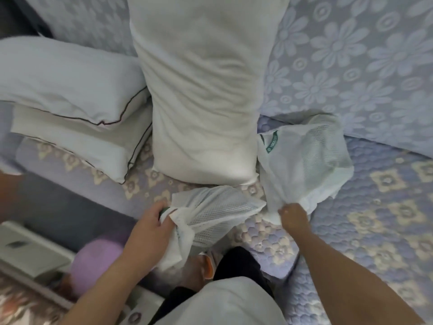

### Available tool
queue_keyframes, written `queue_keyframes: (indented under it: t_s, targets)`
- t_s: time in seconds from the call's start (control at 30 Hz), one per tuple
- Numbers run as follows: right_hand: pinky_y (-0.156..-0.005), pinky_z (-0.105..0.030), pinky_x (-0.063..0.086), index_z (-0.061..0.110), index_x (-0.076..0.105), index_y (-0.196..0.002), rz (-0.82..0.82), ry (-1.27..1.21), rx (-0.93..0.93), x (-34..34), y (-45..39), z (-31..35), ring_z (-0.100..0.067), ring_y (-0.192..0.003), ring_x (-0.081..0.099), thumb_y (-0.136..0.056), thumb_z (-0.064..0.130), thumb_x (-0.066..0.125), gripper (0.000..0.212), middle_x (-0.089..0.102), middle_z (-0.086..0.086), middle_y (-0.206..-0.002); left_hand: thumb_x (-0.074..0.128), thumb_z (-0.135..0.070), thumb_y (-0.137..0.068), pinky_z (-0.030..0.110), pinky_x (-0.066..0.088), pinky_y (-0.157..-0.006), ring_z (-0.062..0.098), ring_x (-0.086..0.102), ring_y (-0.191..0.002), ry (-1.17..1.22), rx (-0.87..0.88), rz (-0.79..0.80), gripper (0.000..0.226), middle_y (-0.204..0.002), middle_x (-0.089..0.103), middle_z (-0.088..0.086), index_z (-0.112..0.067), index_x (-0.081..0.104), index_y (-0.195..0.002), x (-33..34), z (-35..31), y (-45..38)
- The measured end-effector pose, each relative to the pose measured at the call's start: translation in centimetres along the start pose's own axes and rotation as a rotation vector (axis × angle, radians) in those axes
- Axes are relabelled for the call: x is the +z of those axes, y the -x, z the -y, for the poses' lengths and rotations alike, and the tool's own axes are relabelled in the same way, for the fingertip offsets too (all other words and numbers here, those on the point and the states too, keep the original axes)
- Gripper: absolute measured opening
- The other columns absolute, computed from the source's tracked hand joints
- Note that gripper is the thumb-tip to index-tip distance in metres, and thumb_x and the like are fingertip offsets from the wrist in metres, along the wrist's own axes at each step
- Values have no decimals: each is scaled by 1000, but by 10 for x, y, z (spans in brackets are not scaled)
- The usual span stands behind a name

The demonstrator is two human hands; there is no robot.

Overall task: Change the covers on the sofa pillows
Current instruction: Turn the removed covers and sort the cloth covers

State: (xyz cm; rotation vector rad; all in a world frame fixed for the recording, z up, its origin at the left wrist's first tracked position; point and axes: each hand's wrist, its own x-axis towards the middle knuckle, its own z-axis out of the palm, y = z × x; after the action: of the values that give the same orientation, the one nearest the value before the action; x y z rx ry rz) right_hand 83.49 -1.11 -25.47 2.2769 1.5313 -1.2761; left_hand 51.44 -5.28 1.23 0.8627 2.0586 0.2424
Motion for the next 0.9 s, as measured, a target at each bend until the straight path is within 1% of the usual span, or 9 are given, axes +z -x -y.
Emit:
queue_keyframes:
  t_s: [0.07, 0.13, 0.27, 0.47, 0.53, 0.6, 0.7, 0.8, 0.9]
  targets:
    - [-65, -43, 58, 10, 60, -106, -129, -161, 142, -30, 25, 21, -33, -81, 65, -96, 28, 59, 21, 64, -13, -96, 58, -26, -98, 41, 50, -71, 17, 61, -75, -7, 11, 1, 12, -81, 66, -4, -20, 58, -89, -13, -2, 2]
    - [-55, -31, 49, 10, 52, -121, -144, -260, 230, -56, 44, 39, -31, -82, 61, -92, 14, 60, 31, 59, -11, -104, 57, -26, -99, 45, 50, -76, 18, 59, -76, 11, 27, 4, 14, -84, 64, 2, -16, 57, -90, -21, -4, 2]
    - [-84, -39, 51, 11, 65, -129, -356, 15, -64, -136, 97, 79, -39, -102, 66, -91, 15, 50, 41, 69, -20, -117, 57, -31, -100, 41, 49, -76, 19, 63, -82, 98, 84, -14, 14, -87, 66, 1, -19, 59, -92, -43, -15, 8]
    - [-65, -31, 41, 16, 70, -108, -764, -54, -345, -246, 229, 201, -31, -77, 66, -95, 8, 57, 20, 71, -12, -84, 63, -27, -98, 37, 47, -71, 19, 60, -79, 208, 284, 53, 10, -87, 63, -1, -30, 58, -89, -124, -22, 0]
    - [-58, -18, 37, 21, 63, -89, -713, -247, -392, -248, 275, 251, -2, -66, 57, -100, 12, 51, 19, 62, 3, -75, 66, -25, -95, 22, 49, -66, 7, 65, -80, 266, 358, 138, 13, -92, 65, -6, -37, 63, -98, -156, -28, -1]
    - [-55, -15, 36, 13, 57, -79, -668, -417, -374, -234, 316, 304, -3, -56, 47, -101, 12, 49, 24, 55, 2, -70, 73, -32, -89, 5, 44, -65, -15, 61, -87, 200, 496, 290, 36, -109, 63, -19, -47, 60, -119, -186, -31, 1]
    - [-51, -16, 35, 8, 59, -79, -525, -516, -465, -197, 370, 390, -2, -54, 47, -99, 14, 52, 22, 58, 7, -64, 78, -57, -70, 4, 41, -84, -23, 53, -107, 44, 668, 516, 68, -123, 59, -34, -60, 48, -132, -228, -37, 12]
    - [-58, -16, 40, 9, 62, -79, -319, -452, -590, -164, 412, 455, -3, -64, 58, -95, 12, 54, 19, 65, -2, -74, 66, -50, -84, 14, 43, -72, -12, 60, -88, -157, 796, 544, 11, -89, 66, -31, -49, 59, -92, -265, -42, 25]
    - [-59, -19, 38, 10, 60, -75, -285, -377, -649, -159, 428, 481, -4, -63, 55, -96, 12, 55, 21, 63, -2, -74, 49, -42, -91, 32, 41, -65, 6, 59, -74, -256, 833, 433, 22, -73, 60, -12, -38, 55, -70, -304, -27, 13]
